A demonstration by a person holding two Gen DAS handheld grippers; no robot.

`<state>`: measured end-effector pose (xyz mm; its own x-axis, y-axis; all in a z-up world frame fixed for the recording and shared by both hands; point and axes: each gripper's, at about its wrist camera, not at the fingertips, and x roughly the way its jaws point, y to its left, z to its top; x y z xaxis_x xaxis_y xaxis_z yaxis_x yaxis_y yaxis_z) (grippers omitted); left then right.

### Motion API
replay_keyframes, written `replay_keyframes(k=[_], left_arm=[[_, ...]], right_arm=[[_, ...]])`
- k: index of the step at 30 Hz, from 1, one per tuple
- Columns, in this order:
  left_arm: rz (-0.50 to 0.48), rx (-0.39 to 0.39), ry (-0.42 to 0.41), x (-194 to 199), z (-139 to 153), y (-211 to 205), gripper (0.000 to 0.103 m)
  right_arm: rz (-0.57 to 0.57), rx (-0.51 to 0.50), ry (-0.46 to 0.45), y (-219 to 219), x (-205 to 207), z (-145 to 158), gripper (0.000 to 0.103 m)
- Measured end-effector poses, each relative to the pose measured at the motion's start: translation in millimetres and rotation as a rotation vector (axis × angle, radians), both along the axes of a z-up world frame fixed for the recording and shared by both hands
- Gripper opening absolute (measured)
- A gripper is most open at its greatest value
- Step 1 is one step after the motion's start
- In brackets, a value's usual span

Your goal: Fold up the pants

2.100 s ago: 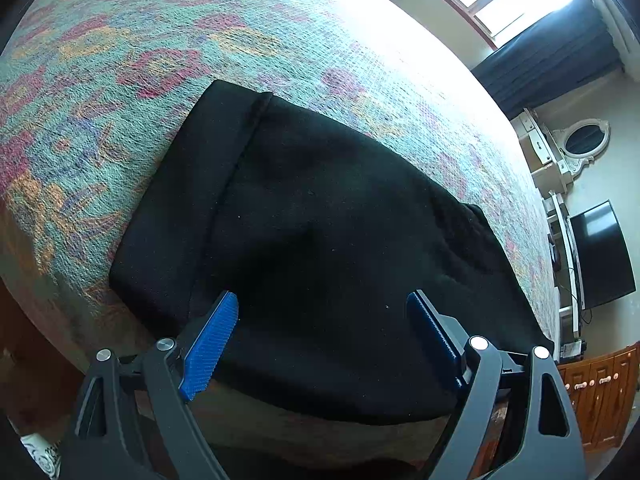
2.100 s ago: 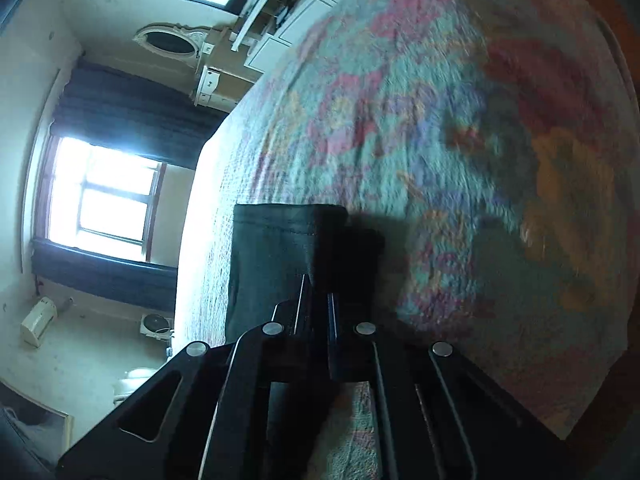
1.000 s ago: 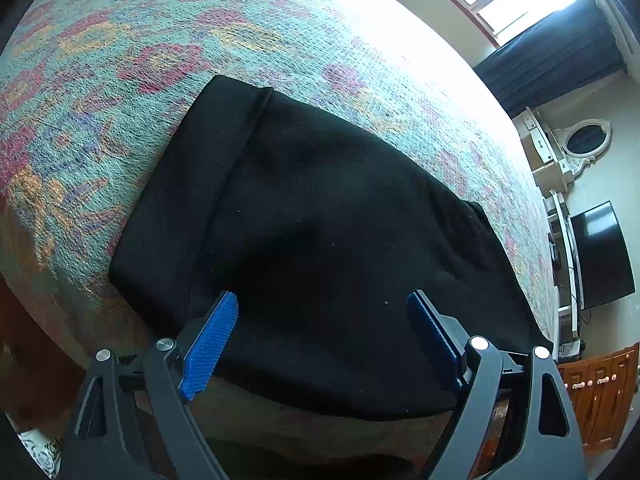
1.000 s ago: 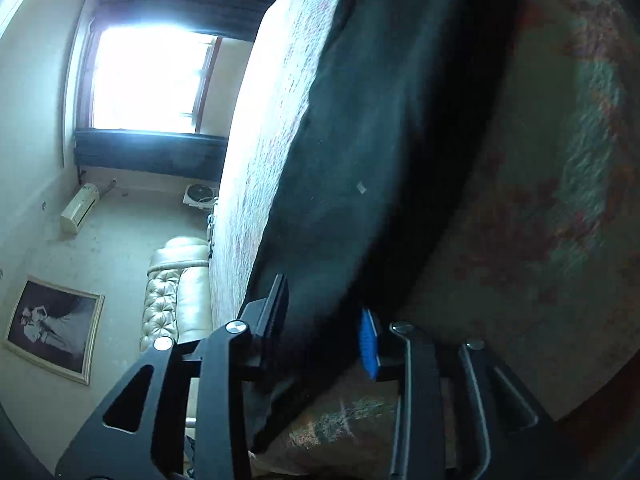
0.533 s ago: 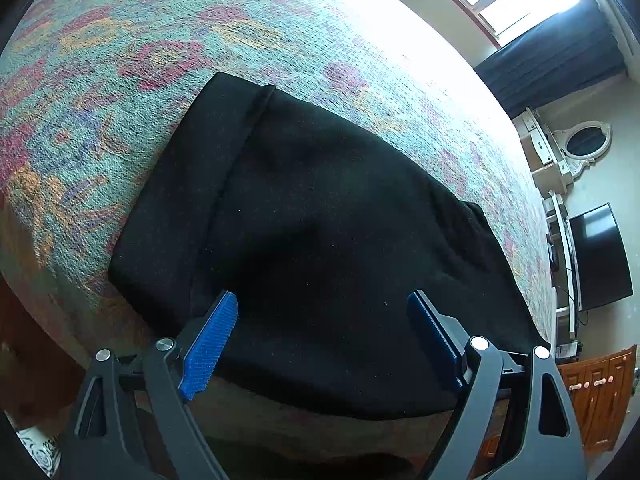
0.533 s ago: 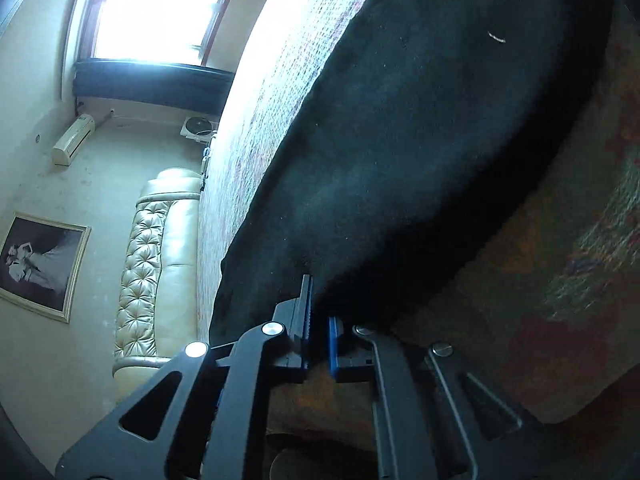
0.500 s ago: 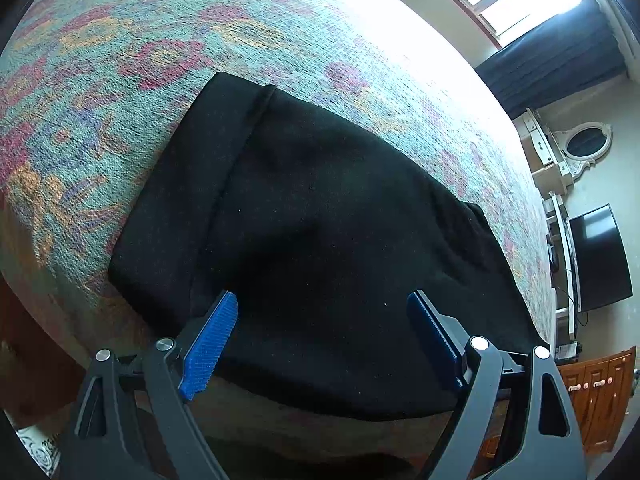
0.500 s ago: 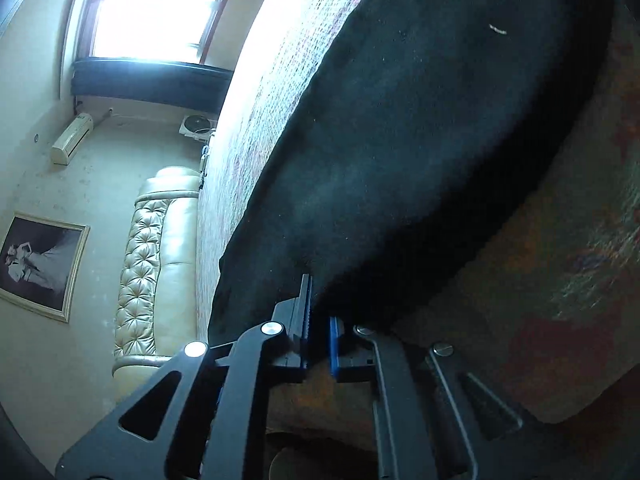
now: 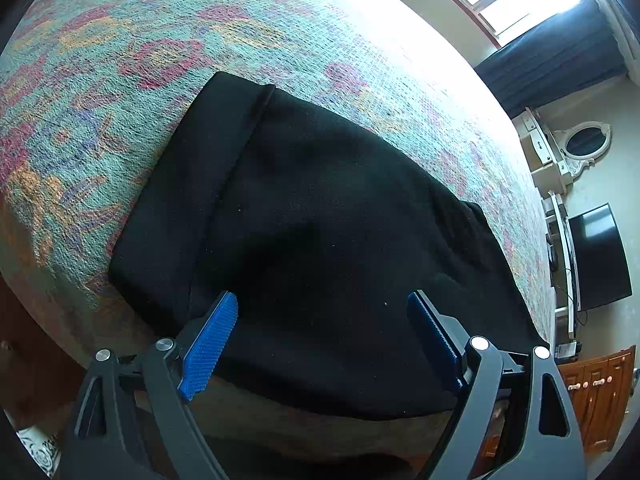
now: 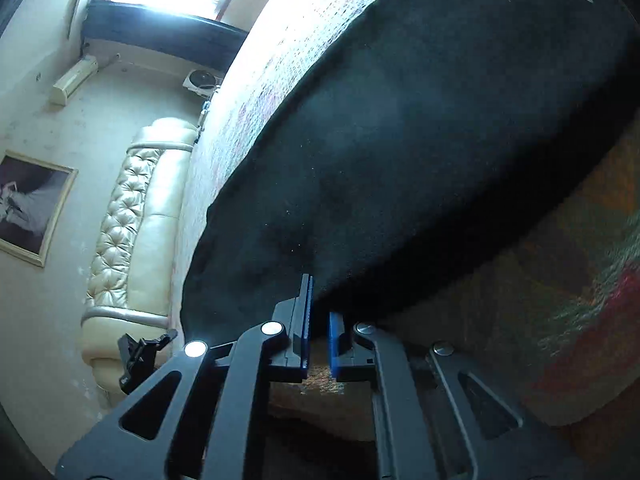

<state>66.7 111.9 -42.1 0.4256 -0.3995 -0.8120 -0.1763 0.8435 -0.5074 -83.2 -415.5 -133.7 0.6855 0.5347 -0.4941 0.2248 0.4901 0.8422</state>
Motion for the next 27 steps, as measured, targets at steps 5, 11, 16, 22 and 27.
replay_keyframes(k=[5, 11, 16, 22, 27], left_arm=[[0.001, -0.002, 0.002, 1.0, 1.2, -2.7, 0.085], [-0.003, 0.004, 0.002, 2.2, 1.8, -4.3, 0.085], [-0.004, 0.013, 0.001, 1.6, 1.1, -7.6, 0.085], [-0.010, 0.026, -0.003, -0.2, 0.3, -11.6, 0.085], [-0.014, 0.027, -0.006, -1.3, 0.4, -12.5, 0.085]], right_arm=[[0.010, 0.088, -0.012, -15.4, -9.3, -1.9, 0.008], [-0.216, 0.086, -0.053, -88.5, -53.4, 4.1, 0.035], [-0.585, 0.035, -0.070, -189.1, -104.1, 11.1, 0.035], [-0.766, 0.034, -0.046, -262.9, -122.0, -2.6, 0.033], [-0.825, -0.001, 0.007, -284.4, -134.0, -20.5, 0.000]])
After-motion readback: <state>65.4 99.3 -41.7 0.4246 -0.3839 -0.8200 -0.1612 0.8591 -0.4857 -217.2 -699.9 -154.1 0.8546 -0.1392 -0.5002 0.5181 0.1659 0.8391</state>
